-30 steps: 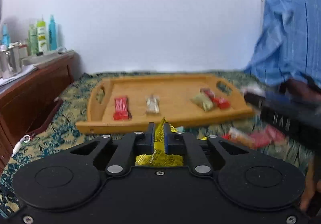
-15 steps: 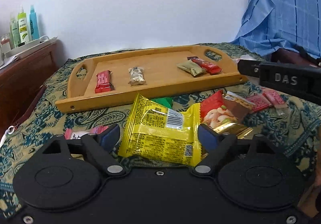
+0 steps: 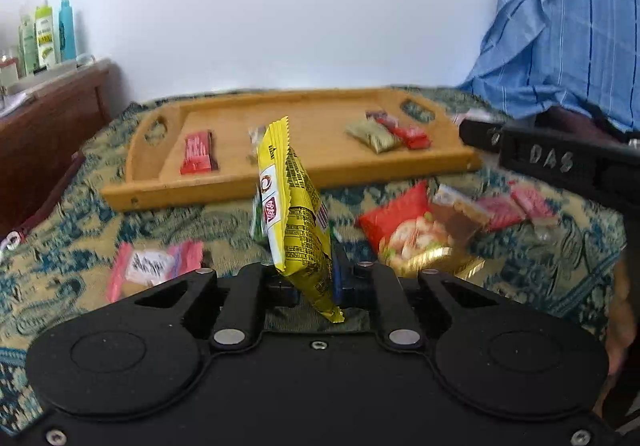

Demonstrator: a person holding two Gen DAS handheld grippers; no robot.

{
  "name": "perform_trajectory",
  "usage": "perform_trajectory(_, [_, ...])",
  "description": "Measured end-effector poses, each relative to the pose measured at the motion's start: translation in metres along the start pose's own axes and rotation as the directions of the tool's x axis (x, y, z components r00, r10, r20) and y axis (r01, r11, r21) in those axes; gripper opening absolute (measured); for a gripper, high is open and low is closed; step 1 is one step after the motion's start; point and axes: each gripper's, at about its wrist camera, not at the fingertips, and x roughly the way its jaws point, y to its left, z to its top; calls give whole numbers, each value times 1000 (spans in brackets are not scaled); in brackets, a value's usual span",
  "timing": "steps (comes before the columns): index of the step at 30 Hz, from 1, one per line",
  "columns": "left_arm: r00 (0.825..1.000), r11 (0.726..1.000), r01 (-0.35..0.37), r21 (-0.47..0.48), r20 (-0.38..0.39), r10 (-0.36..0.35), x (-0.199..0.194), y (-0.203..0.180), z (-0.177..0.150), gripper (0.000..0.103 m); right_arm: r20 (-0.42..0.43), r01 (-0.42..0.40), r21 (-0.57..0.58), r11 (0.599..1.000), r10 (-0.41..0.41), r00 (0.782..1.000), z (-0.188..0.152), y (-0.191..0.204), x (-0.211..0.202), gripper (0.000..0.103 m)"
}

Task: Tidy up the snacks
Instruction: 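Carry yellow bag and white packet onto the tray and open both tools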

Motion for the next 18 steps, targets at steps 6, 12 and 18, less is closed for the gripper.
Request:
perform_trajectory(6, [998,999,14,-39,57,-12,-7,9,32,13,-5,-32,37,999,33,999,12,0,13,36])
perform_trajectory(12, [997,995,-13,-97,80,21,21,28,77,13,-21,-64,58,996,66,998,27,10,43,36])
perform_trajectory(18, [996,987,-28,-156,80,40,67,56,117,13,-61,-100,19,995,101,993,40,25,88,36])
